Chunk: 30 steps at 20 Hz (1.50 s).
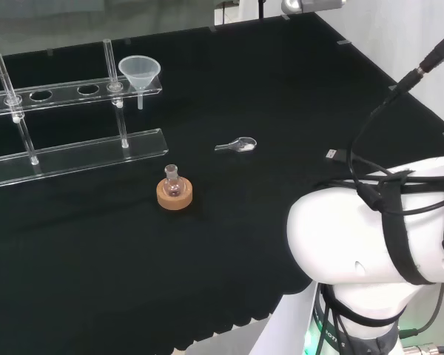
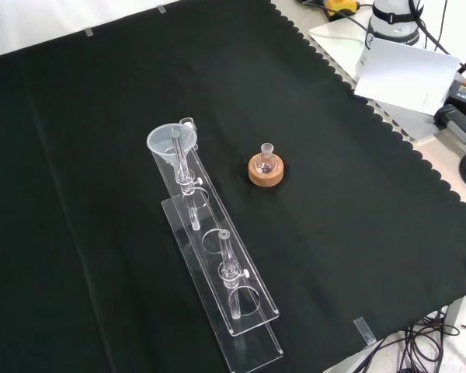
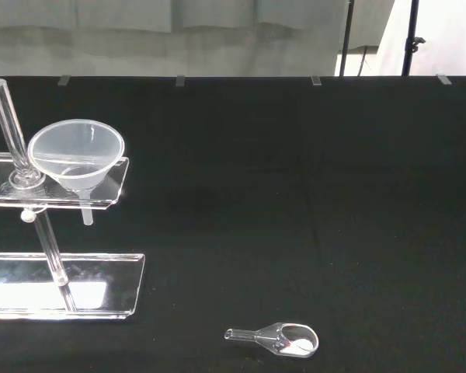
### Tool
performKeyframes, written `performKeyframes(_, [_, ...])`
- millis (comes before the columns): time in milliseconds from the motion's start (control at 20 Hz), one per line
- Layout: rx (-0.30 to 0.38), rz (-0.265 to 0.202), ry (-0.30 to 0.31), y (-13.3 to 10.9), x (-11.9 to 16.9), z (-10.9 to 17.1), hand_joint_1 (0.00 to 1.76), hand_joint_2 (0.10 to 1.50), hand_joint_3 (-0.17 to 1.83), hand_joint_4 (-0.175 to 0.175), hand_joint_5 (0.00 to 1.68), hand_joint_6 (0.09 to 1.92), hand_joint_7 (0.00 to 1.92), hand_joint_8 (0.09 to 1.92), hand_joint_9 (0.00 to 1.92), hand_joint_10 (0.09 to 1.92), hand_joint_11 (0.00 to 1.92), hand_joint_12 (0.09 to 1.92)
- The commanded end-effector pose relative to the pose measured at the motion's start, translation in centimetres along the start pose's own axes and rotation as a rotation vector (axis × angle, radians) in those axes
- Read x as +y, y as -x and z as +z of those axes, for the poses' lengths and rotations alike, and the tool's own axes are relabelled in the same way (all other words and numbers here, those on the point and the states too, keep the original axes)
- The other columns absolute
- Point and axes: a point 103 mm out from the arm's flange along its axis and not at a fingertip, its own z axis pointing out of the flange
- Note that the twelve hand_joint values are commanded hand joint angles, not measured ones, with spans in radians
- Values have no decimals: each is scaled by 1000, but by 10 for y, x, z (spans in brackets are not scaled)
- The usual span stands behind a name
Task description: Pick up the funnel from the transparent funnel stand.
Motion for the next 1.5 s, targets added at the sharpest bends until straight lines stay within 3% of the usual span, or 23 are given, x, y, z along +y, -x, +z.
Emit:
performKeyframes(50, [-13,-11,17,3,1,0,497,515,304,35,83,87,133,87,116,87,42,385])
performKeyframes(150, [-29,-35,23,6,3,1,454,532,217,40,20,87,32,87,28,87,10,98])
performKeyframes(450, [-44,-119,17,-3,17,12,435,560,119,42,0,87,0,87,0,87,0,87])
performKeyframes(700, [-54,-156,25,-20,42,21,430,557,110,42,0,87,0,87,0,87,0,87])
performKeyframes(800, [9,-147,72,-33,58,26,430,557,108,42,0,87,0,87,0,87,0,87])
performKeyframes(900, [22,-150,73,-55,76,32,431,557,105,40,0,87,0,87,0,87,0,87])
performKeyframes(1000, [45,-166,69,-62,89,39,431,558,102,35,0,87,0,87,0,87,0,87])
performKeyframes(1150, [117,-189,81,-44,98,52,433,560,98,32,0,87,0,87,0,87,0,87])
performKeyframes(1500, [112,-214,19,-13,115,77,462,571,93,29,0,87,0,87,0,87,0,87])
